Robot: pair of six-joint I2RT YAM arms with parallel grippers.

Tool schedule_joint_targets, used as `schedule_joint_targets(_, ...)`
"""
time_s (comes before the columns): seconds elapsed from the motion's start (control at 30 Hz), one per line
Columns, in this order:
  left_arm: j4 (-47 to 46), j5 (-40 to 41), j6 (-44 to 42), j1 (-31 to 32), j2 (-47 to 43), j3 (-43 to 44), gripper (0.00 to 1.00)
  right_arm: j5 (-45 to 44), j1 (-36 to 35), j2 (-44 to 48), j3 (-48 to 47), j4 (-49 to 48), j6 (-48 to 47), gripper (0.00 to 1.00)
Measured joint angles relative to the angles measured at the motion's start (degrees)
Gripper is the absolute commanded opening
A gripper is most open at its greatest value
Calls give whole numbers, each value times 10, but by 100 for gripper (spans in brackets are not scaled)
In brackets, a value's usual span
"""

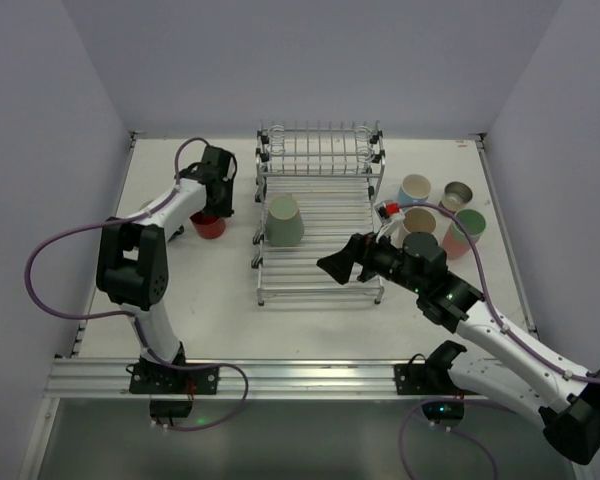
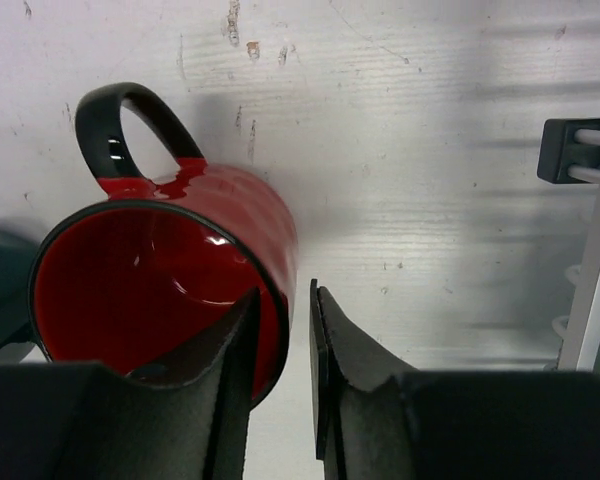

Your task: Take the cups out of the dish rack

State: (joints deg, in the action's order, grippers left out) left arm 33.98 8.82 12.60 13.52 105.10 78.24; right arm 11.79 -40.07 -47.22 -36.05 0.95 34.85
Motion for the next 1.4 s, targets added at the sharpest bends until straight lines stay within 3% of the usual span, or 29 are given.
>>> schedule_joint_targets(0.1, 0, 0, -2, 0, 0, 2, 38, 3, 0, -13, -8, 4, -7, 99)
schedule_joint_targets(0.23, 0, -1, -2, 0, -5, 2, 62, 12, -1, -41, -24, 4, -29, 99)
schedule_joint_targets(0.43, -3, -18, 2, 0, -68, 2, 89, 7, -18, -96, -57, 6, -65, 99)
schedule_joint_targets(0.67, -73, -100, 27, 0, -248, -38, 93, -41, -43, -170, -89, -29, -93, 99)
schedule_joint_targets(0.97, -241, -249, 83, 1, -548, -267, 97, -166, -74, -332, -193, -56, -125, 99)
schedule_joint_targets(1.2, -250, -283, 82, 1, -681, -401, 98, -257, -76, -426, -263, -57, -135, 99)
schedule_joint_targets(1.4, -255, -284, 71, 1, -718, -419, 98, -277, -76, -488, -309, -53, -134, 99)
